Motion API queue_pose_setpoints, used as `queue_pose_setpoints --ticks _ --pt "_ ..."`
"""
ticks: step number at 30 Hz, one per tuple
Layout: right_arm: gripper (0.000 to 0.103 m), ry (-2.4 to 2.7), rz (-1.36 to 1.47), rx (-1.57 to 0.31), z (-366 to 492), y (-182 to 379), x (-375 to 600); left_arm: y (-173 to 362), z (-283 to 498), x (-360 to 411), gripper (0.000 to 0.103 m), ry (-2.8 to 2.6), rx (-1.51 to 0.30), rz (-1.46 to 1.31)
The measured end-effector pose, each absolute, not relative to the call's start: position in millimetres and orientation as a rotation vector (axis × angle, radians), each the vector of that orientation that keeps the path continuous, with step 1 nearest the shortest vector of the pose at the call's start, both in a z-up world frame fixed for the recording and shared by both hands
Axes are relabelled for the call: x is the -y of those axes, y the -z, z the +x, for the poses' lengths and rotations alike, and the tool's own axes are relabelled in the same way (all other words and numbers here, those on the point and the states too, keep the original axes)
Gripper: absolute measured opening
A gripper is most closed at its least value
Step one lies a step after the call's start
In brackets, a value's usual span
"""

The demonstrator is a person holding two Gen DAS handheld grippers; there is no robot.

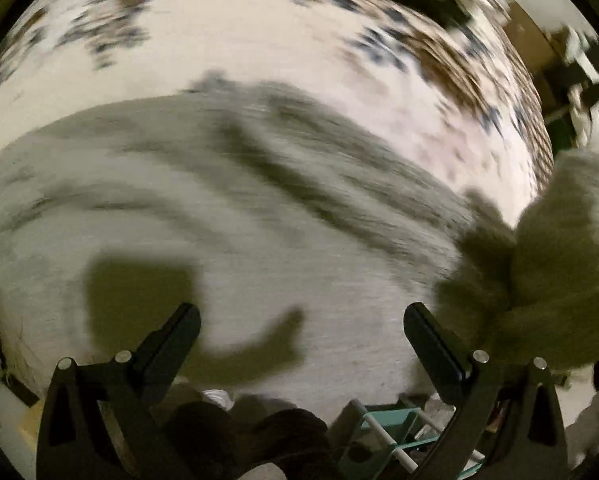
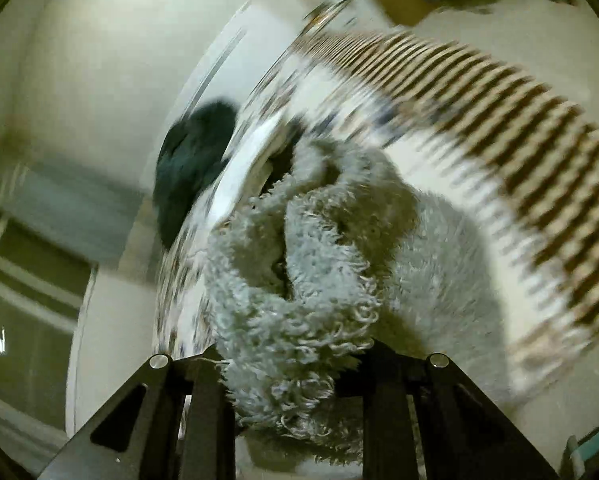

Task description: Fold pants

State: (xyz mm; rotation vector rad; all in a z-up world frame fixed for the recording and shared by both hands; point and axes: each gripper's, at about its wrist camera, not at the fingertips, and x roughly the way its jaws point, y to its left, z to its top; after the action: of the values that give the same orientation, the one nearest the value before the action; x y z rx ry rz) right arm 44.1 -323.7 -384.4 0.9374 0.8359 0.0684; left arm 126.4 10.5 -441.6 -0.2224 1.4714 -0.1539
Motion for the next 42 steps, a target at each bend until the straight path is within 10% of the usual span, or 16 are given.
queue_pose_setpoints --ticks 11,13,15,27,32,34,42 --pt "0.027 -0.171 0.628 -1.233 89 499 90 444 108 -159 0.103 -0.013 -1.441 -0.264" --pt "0.071 -0.165 0.654 -1.312 90 505 87 442 108 -165 0.103 0.003 -1.436 -0.281" --pt "0.089 -0.196 0.755 -1.279 79 489 99 439 112 -160 0.103 0.034 -1.424 -0.283" --pt "0.090 0.218 0.742 -1.273 15 440 229 453 155 -13 0.103 0.307 -1.402 -0.195" --pt "0.090 0.300 0.787 -1.250 6 452 258 491 152 37 0.072 0.379 -1.481 -0.057" --pt "0.090 0.317 0.801 -1.253 6 460 263 507 152 43 0.026 0.379 -1.500 -0.031" --pt "0.090 0.322 0.803 -1.274 26 483 264 448 136 7 0.011 0.438 -1.351 -0.171"
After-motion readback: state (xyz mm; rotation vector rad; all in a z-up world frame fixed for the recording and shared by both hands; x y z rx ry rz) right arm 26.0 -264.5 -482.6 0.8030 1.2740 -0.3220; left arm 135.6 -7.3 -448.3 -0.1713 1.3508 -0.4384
